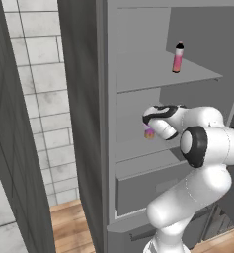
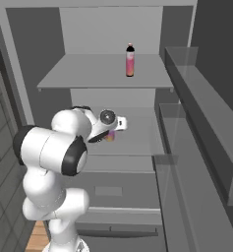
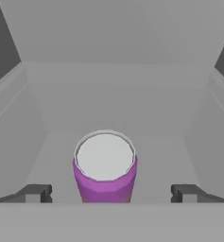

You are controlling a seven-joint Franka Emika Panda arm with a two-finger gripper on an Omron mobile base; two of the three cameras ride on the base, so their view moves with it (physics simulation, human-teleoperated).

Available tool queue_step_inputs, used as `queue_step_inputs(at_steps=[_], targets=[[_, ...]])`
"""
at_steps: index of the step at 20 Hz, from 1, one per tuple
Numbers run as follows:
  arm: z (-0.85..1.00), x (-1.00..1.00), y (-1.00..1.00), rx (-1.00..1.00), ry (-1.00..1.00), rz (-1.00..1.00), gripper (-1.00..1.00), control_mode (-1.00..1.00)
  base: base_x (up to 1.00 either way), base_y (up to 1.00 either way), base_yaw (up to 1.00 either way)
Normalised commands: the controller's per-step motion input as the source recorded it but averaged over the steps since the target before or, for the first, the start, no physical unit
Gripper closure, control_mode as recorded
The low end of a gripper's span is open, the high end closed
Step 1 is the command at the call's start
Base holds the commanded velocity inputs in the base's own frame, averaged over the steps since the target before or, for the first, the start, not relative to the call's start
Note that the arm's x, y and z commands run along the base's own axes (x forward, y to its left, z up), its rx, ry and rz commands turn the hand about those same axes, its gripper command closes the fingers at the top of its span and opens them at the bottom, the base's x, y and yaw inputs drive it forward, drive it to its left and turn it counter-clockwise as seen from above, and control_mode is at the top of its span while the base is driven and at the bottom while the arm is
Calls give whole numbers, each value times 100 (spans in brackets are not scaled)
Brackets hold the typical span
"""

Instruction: Open the fridge, grab two sodas, and place both sodas inside the bowl with ice on the dining counter.

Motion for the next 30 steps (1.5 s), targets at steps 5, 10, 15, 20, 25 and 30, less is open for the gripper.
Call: queue_step_inputs(at_steps=[5,10,15,20,25,30], targets=[[-22,10,0,0,1,0,-100,-100,0,0,0],[-10,10,1,0,0,0,-100,-100,0,0,0],[-18,10,12,0,1,0,-100,-100,0,0,0],[-13,11,9,0,1,0,-100,-100,0,0,0],[-6,22,1,0,1,0,100,-100,0,0,0],[-7,18,0,0,0,0,100,-100,0,0,0]])
